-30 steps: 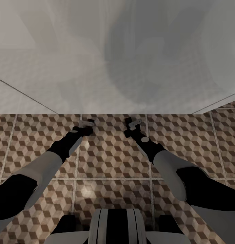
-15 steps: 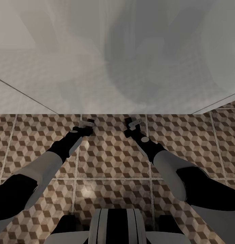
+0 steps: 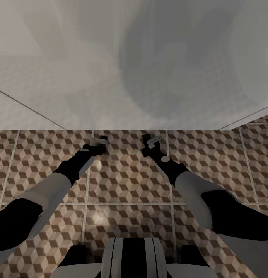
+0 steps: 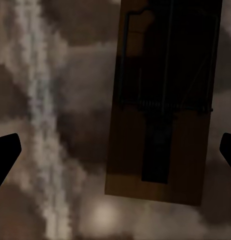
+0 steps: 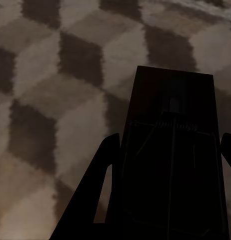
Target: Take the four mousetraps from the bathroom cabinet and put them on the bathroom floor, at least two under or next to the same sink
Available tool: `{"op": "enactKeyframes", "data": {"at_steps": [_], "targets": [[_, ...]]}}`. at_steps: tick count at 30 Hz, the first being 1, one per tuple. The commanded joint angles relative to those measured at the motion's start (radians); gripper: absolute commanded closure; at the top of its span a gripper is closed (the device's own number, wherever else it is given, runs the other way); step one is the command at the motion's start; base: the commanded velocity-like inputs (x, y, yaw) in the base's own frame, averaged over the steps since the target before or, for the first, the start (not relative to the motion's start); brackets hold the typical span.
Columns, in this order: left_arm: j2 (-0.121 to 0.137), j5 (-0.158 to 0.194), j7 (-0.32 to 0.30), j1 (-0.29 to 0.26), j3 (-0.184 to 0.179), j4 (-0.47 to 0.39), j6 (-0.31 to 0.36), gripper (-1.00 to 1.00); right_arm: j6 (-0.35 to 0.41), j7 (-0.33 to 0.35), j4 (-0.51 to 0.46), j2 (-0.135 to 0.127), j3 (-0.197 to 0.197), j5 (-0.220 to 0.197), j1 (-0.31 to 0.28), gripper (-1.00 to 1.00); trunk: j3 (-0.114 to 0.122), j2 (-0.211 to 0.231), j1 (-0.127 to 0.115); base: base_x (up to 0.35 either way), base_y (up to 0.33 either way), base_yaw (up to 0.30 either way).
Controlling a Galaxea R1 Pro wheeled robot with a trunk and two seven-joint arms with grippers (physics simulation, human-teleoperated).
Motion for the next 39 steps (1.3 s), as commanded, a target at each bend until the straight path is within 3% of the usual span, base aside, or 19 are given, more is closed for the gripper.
{"op": "enactKeyframes", "data": {"at_steps": [1,24,25,39], "targets": [[0.002,0.011,0.009,0.0,-0.008,-0.003,0.005,-1.0,-0.002,0.0,0.001,0.0,0.005,-0.003,-0.001,1.0,0.0,0.0,0.0,0.0,0.0,0.0],[0.002,0.011,0.009,0.0,-0.008,-0.003,0.005,-1.0,-0.003,0.0,0.001,0.0,0.005,-0.003,-0.001,1.0,0.0,0.0,0.0,0.0,0.0,0.0],[0.002,0.011,0.009,0.0,-0.008,-0.003,0.005,-1.0,-0.003,0.0,0.001,0.0,0.005,-0.003,-0.001,-1.0,0.0,0.0,0.0,0.0,0.0,0.0],[0.002,0.011,0.009,0.0,-0.008,-0.003,0.005,-1.0,-0.003,0.0,0.001,0.0,0.005,-0.003,-0.001,-1.0,0.0,0.0,0.0,0.0,0.0,0.0]]}}
